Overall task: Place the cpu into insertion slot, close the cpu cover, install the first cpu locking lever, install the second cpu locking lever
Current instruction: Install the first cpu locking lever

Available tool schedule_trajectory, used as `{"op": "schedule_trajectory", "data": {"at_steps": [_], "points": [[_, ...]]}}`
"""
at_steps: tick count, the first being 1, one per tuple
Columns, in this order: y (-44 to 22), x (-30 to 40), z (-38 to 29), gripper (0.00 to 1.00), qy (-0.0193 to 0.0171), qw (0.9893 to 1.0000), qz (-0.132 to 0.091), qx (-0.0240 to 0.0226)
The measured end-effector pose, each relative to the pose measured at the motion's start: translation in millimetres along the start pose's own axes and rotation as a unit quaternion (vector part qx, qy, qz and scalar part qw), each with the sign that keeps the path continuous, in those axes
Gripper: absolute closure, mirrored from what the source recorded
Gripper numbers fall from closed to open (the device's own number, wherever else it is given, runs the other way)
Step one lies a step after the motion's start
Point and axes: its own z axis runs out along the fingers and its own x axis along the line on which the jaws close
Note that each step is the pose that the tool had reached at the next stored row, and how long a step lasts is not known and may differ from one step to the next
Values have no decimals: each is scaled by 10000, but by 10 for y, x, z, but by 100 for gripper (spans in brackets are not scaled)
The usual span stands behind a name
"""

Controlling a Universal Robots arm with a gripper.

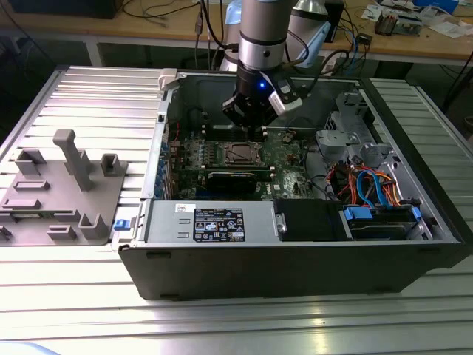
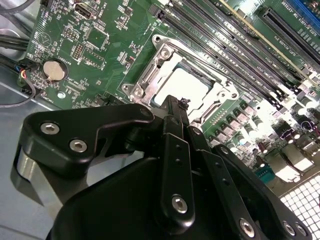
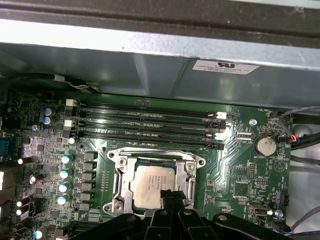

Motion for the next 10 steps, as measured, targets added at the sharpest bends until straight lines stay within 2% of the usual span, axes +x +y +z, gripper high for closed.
{"op": "schedule_trajectory", "data": {"at_steps": [10], "points": [[0,0,-31,89,0,10000,0,-3]]}}
